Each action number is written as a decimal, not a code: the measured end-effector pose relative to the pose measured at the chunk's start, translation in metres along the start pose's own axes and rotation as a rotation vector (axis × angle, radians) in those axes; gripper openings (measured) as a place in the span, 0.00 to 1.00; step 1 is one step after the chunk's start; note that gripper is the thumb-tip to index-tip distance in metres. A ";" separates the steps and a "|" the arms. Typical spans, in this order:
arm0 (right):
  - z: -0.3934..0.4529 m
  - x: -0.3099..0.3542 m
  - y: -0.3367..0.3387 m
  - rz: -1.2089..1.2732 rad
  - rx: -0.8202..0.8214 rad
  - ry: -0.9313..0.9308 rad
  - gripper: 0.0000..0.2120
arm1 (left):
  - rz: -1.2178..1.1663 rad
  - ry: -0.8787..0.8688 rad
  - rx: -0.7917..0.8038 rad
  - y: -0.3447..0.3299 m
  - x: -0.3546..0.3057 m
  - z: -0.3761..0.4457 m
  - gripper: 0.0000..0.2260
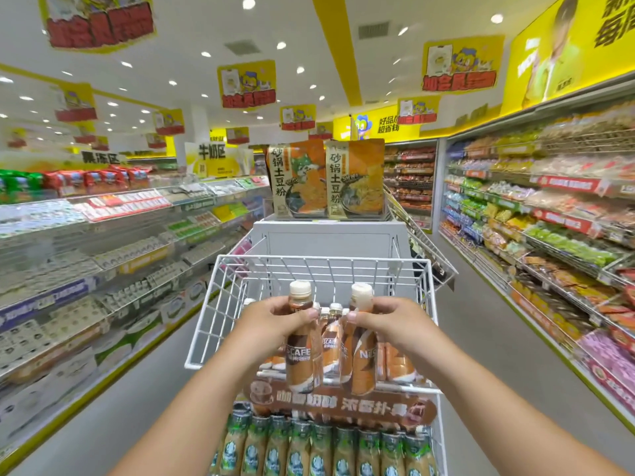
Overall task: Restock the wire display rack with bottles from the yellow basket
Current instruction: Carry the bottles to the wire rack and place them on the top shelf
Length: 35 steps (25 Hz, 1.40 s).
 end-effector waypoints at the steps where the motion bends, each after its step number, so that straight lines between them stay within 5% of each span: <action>1: 0.014 -0.003 -0.004 -0.023 -0.011 -0.004 0.07 | -0.001 0.012 0.011 -0.003 0.005 0.017 0.08; 11: 0.102 -0.056 -0.033 -0.117 -0.186 -0.110 0.09 | 0.037 0.035 0.189 -0.047 0.069 0.143 0.09; 18: 0.125 -0.084 -0.048 -0.339 -0.284 -0.243 0.21 | 0.130 0.038 0.223 -0.073 0.105 0.183 0.37; 21: 0.126 -0.083 -0.050 -0.549 -0.312 -0.279 0.12 | 0.210 0.015 0.226 -0.077 0.110 0.187 0.29; 26: 0.134 -0.075 -0.058 -0.802 -0.340 -0.291 0.25 | 0.264 0.017 0.275 -0.086 0.125 0.195 0.36; 35: 0.121 -0.079 -0.063 -0.807 -0.333 -0.184 0.29 | 0.339 -0.155 0.167 -0.086 0.117 0.188 0.37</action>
Point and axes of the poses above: each hand's wrist, its own z-axis towards the middle knuckle, its own y-axis out of the back of the hand, x = y × z, the point moved 7 cm from there along z, towards the middle knuckle, and after that the axes turned 7 degrees about -x, right-handed, at the moved point
